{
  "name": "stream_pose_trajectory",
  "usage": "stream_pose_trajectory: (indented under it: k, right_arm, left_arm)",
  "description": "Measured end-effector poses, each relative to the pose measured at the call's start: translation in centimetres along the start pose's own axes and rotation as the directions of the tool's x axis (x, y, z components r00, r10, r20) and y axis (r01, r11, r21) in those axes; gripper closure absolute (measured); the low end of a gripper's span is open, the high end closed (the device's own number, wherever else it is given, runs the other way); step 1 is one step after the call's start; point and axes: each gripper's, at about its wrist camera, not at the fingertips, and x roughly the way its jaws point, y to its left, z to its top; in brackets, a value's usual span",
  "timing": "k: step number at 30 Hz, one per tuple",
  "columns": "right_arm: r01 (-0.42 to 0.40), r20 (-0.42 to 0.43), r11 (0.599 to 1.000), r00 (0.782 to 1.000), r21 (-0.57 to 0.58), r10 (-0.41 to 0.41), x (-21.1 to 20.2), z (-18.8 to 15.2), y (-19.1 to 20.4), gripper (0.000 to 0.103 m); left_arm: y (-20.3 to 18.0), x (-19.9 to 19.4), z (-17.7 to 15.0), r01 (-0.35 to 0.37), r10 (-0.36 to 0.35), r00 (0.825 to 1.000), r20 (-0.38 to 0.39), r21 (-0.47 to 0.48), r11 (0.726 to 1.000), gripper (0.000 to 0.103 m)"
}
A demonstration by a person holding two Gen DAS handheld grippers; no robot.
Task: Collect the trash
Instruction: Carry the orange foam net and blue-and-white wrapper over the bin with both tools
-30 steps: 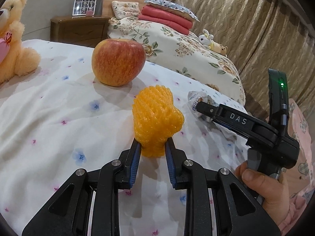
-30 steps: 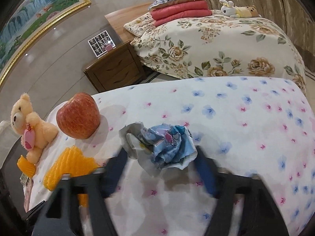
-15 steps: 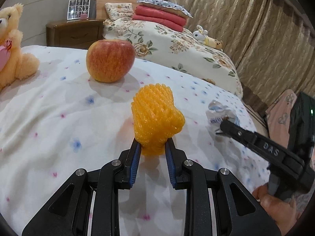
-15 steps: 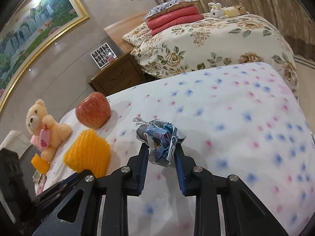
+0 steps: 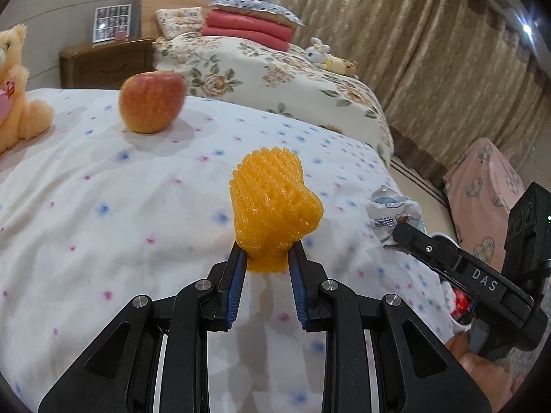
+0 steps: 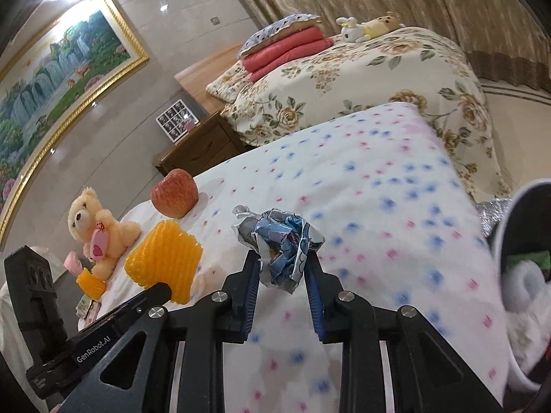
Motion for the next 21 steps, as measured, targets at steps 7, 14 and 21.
stream_pose_trajectory:
  k: [7,14,21]
  right_arm:
    - [0.019,0.017,1.000,1.000,0.013,-0.019,-2.5,-1.3,-0.8,0.077]
    - [0.031,0.038,0.999,0.999,0.026,-0.032,-4.4,-2.1,-1.7,0.077]
    - [0.037,0.042,0.998,0.998,0.044,-0.039,-5.6,-2.8,-2.6,0.077]
  left_arm:
    - [-2.7,-0.6,-1.2,0.024,-0.023,1.000,-0.017,0.051,0.998,0.079]
    - [-4.3,-1.1,-2.0,0.042,-0.040,0.999,-0.025,0.080,0.996,0.079]
    - [-5.7,-1.3,-2.4,0.056,-0.053,0.998,-0.029,0.109,0.992,0.079]
